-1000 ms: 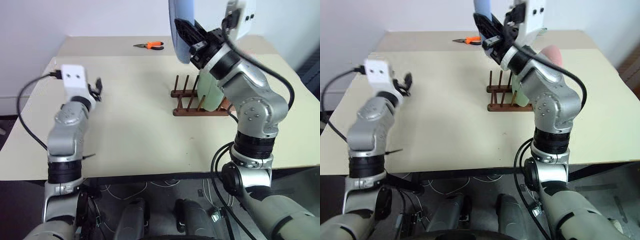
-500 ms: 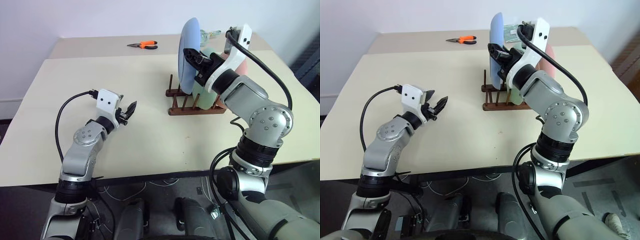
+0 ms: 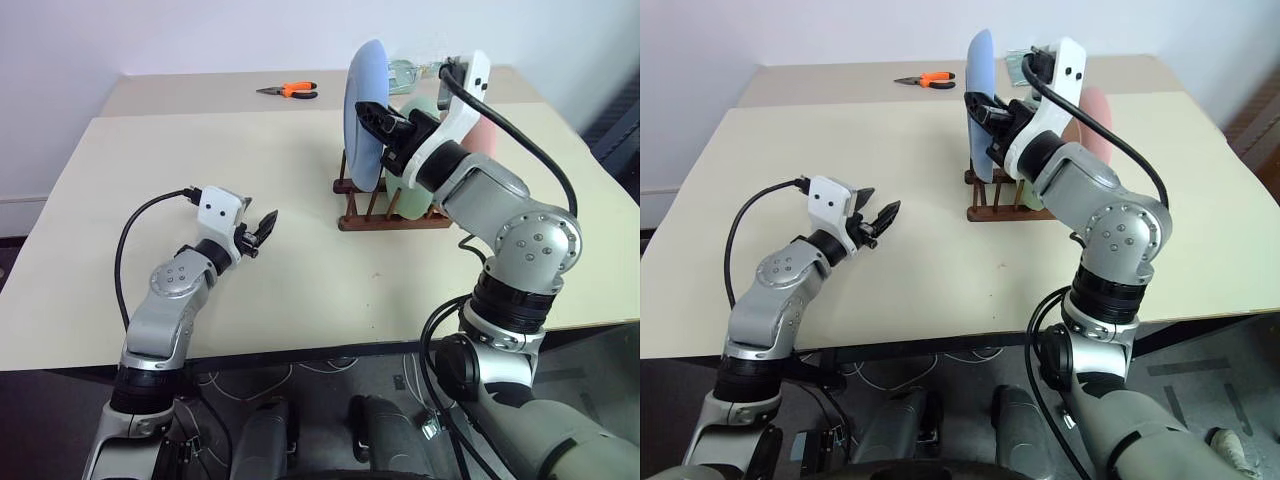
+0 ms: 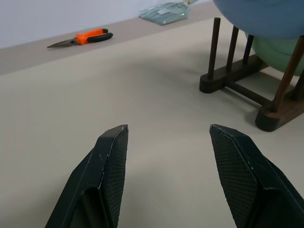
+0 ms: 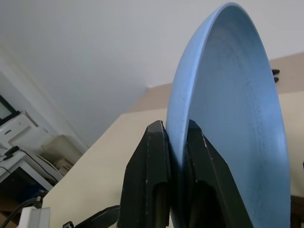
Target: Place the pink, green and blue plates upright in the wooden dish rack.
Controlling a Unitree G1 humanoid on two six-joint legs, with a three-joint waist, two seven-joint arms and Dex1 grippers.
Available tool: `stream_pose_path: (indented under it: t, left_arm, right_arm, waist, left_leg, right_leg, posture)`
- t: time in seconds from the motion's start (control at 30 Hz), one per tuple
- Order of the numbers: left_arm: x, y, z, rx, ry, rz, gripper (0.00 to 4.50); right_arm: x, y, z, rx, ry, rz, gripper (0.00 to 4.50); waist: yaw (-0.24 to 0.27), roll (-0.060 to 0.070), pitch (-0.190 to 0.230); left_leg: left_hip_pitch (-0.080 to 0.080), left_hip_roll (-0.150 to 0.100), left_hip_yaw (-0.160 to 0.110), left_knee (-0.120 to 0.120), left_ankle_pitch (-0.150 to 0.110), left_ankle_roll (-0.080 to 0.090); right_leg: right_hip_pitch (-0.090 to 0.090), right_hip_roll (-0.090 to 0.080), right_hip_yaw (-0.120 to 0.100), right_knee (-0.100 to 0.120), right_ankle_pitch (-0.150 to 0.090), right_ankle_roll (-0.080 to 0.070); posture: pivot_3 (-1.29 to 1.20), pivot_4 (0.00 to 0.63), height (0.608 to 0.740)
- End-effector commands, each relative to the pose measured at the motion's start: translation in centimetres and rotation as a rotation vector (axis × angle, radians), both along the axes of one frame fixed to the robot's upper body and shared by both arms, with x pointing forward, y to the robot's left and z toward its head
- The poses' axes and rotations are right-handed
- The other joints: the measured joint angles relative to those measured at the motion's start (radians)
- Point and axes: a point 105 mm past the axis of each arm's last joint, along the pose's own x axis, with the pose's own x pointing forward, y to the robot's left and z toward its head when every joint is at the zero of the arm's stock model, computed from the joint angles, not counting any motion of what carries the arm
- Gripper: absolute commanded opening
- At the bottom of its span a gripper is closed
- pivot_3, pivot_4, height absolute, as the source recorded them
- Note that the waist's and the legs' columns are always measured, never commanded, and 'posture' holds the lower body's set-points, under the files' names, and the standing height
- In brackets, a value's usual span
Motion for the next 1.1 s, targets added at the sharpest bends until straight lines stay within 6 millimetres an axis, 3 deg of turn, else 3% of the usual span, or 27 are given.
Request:
stream_pose_path:
  t: [0.03,0.13,0.27,0.43,0.67,0.77,0.83,0.97,1.03,1.1]
  left_arm:
    - [-0.4,-0.6,1.5,-0.003,-0.058,-0.025,2.76]
    - [-0.5,-0.6,1.5,-0.003,-0.057,-0.030,2.76]
    - [-0.7,-0.9,1.5,-0.005,-0.055,-0.042,2.83]
    - [-0.9,-1.1,1.5,-0.006,-0.052,-0.050,2.83]
    - [-1.0,-1.3,1.6,-0.006,-0.050,-0.056,2.83]
    - [-1.1,-0.9,1.7,-0.003,-0.051,-0.051,2.83]
    - [-1.0,0.1,1.3,0.020,-0.042,-0.036,2.83]
    - [-1.7,3.1,-1.1,0.131,0.028,-0.028,2.83]
    - [-2.3,3.8,-2.0,0.154,0.063,-0.041,2.83]
    - [-2.8,4.5,-3.1,0.167,0.105,-0.045,2.83]
  right_arm:
    - [0.0,-0.4,0.4,0.004,-0.020,-0.011,0.00]
    - [0.3,-0.4,-0.2,-0.005,-0.005,-0.004,0.00]
    - [1.1,-0.4,-0.7,-0.069,-0.030,-0.027,1.50]
    - [1.2,-0.3,0.1,-0.223,-0.190,-0.064,3.97]
    - [-0.6,-0.4,2.0,-0.659,-0.605,-0.089,3.97]
    - [-2.4,-2.7,3.2,-0.707,-0.704,-0.049,3.97]
    - [-4.0,-5.3,3.2,-0.679,-0.676,0.028,3.97]
    - [-7.2,-11.8,-0.4,-0.657,-0.424,0.131,3.97]
    - [-8.1,-13.7,-1.9,-0.637,-0.335,0.140,3.97]
    - [-8.3,-15.6,-4.7,-0.672,-0.233,0.126,3.97]
  waist:
    - [0.000,0.000,0.000]
    - [-0.001,0.000,0.000]
    - [-0.001,0.000,0.000]
    - [0.000,0.000,0.000]
    - [0.001,0.000,0.000]
    - [0.006,-0.001,0.001]
    - [0.010,-0.001,0.001]
    - [0.027,-0.001,0.001]
    - [0.024,0.000,0.001]
    - [0.022,0.000,0.000]
  left_leg:
    - [0.000,0.000,0.000,0.000,0.000,0.000]
    - [0.000,0.000,0.000,0.000,0.000,0.000]
    - [0.000,0.000,0.000,0.000,0.000,0.000]
    - [0.000,0.000,0.000,0.000,0.000,0.000]
    - [0.000,0.000,0.000,0.000,0.000,0.001]
    - [0.000,0.000,0.000,0.000,0.000,0.001]
    - [0.000,0.000,-0.001,0.001,-0.001,0.001]
    - [0.003,0.001,-0.002,0.001,-0.002,0.004]
    - [0.005,0.003,-0.003,0.000,-0.003,0.004]
    - [0.007,0.003,-0.003,0.000,-0.003,0.004]
  right_leg:
    - [0.000,0.000,0.000,0.000,0.000,0.000]
    - [0.000,0.000,0.000,0.000,0.000,0.000]
    - [0.000,0.000,0.000,0.000,0.000,0.000]
    - [0.000,0.000,0.000,0.000,0.000,0.000]
    - [0.000,0.000,0.000,-0.002,0.000,0.000]
    - [0.000,0.000,0.000,-0.002,0.000,0.000]
    - [0.002,0.000,0.000,-0.003,0.000,0.000]
    - [0.007,0.000,-0.001,-0.008,0.000,0.000]
    - [0.012,-0.001,-0.002,-0.013,0.000,0.000]
    - [0.012,-0.003,-0.001,-0.013,-0.001,-0.001]
  posture:
    - [0.00,0.150,0.740]
    - [0.00,0.150,0.740]
    - [0.00,0.150,0.740]
    - [0.00,0.150,0.740]
    - [0.00,0.150,0.740]
    - [0.00,0.150,0.740]
    - [0.00,0.150,0.740]
    - [0.00,0.150,0.740]
    - [0.00,0.150,0.740]
    - [0.00,0.150,0.740]
